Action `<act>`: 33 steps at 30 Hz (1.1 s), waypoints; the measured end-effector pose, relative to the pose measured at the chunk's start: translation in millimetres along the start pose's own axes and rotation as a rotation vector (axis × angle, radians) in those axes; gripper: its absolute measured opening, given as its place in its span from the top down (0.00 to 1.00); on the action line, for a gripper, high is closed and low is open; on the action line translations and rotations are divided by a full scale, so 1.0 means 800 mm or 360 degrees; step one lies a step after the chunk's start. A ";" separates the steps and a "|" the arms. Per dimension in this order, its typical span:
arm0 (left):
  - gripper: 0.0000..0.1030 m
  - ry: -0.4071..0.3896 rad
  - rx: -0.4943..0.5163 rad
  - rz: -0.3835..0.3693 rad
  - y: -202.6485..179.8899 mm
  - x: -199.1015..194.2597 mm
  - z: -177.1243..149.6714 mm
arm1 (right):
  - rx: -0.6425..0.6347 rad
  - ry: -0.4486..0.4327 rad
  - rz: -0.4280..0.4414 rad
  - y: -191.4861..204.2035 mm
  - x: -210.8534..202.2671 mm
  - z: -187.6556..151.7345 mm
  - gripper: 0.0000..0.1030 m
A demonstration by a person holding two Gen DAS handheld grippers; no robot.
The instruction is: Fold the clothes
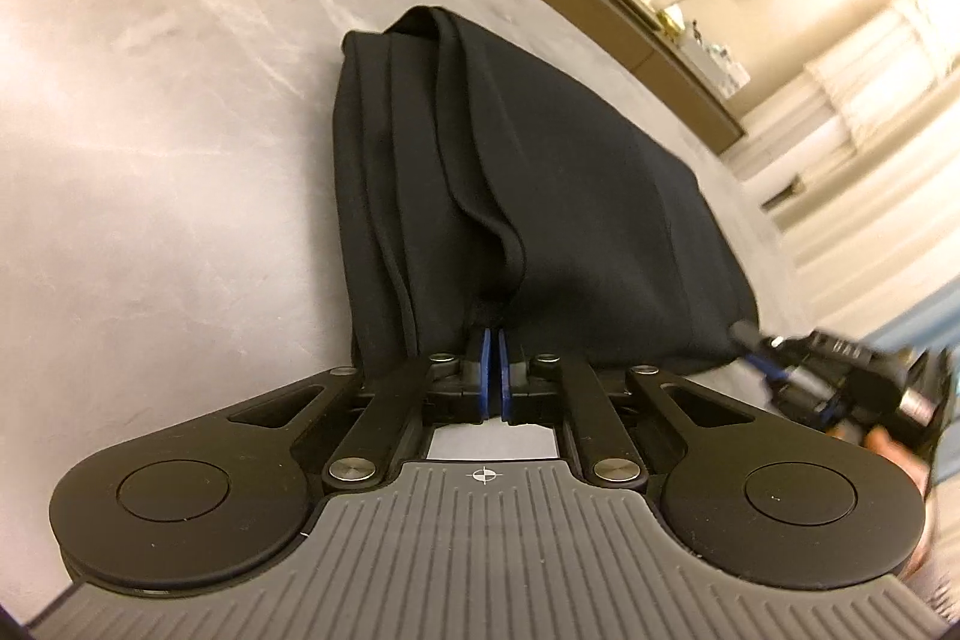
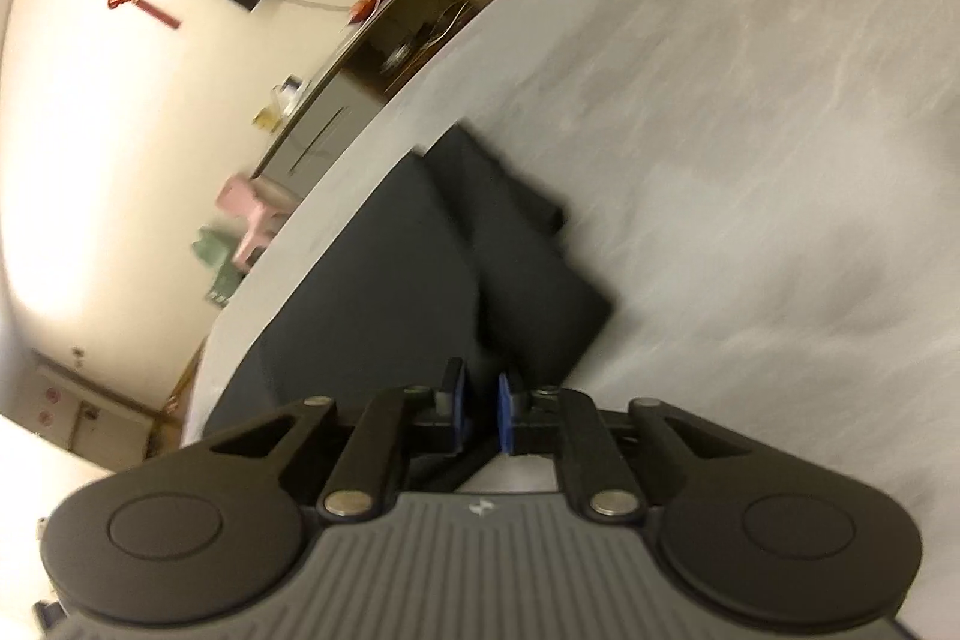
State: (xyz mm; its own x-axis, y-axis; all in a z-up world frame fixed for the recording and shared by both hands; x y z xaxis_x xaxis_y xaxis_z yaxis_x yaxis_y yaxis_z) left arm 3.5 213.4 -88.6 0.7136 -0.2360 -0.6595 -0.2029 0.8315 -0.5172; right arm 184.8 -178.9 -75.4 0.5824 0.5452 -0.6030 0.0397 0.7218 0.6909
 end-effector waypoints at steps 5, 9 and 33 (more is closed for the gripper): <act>0.86 -0.0102 0.0345 0.0142 -0.027 -0.044 -0.004 | -0.0299 -0.0274 -0.0285 0.018 -0.034 0.015 0.83; 0.74 -0.0232 0.0708 0.0136 -0.072 -0.073 0.004 | -0.0671 -0.0256 -0.0139 0.069 -0.032 -0.005 0.56; 0.78 -0.0018 0.1075 0.0504 -0.067 0.077 0.052 | -0.0978 -0.0157 -0.0430 0.095 0.064 -0.028 0.60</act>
State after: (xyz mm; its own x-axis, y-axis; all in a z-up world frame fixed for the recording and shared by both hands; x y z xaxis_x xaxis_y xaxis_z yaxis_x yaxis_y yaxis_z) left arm 86.3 175.6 -78.9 0.6969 0.0681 -0.7139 0.0540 0.9877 0.1470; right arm 199.7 -86.6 -62.6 0.6894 0.2912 -0.6633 -0.2573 0.9544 0.1515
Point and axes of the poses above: each gripper's, at about its wrist camera, not at the fingertips, and x roughly the way its jaws point, y to its left, z to its top, the point moved 1 cm from there along x, roughly the way its jaws point, and after that the axes turned 4 degrees about x, right-handed, at the moved point
